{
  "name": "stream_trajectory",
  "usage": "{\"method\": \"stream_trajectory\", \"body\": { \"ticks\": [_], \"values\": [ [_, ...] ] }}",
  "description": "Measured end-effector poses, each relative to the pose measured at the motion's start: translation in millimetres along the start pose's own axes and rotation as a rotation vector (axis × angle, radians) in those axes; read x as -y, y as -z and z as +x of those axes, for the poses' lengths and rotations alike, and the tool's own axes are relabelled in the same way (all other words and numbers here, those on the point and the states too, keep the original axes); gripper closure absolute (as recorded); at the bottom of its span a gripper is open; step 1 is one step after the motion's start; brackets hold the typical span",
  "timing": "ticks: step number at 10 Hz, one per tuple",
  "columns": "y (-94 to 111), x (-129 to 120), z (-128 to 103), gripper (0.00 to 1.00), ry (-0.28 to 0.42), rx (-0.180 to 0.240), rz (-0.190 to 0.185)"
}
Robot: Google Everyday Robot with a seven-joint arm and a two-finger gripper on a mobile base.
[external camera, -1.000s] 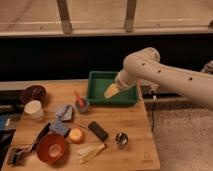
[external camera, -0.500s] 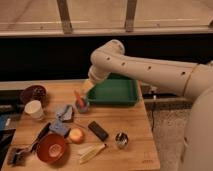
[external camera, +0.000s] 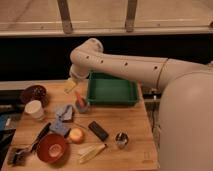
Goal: Place pepper in red bowl
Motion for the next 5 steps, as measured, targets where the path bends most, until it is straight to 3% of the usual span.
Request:
{"method": "stream_trajectory", "body": {
  "ticks": [3, 5],
  "values": [
    [-0.8, -2.0, 2.4, 0.20, -0.003, -0.011, -0.006],
    [-15.2, -8.8, 8.9, 0.20, -0.017, -0.030, -0.041]
  ]
}}
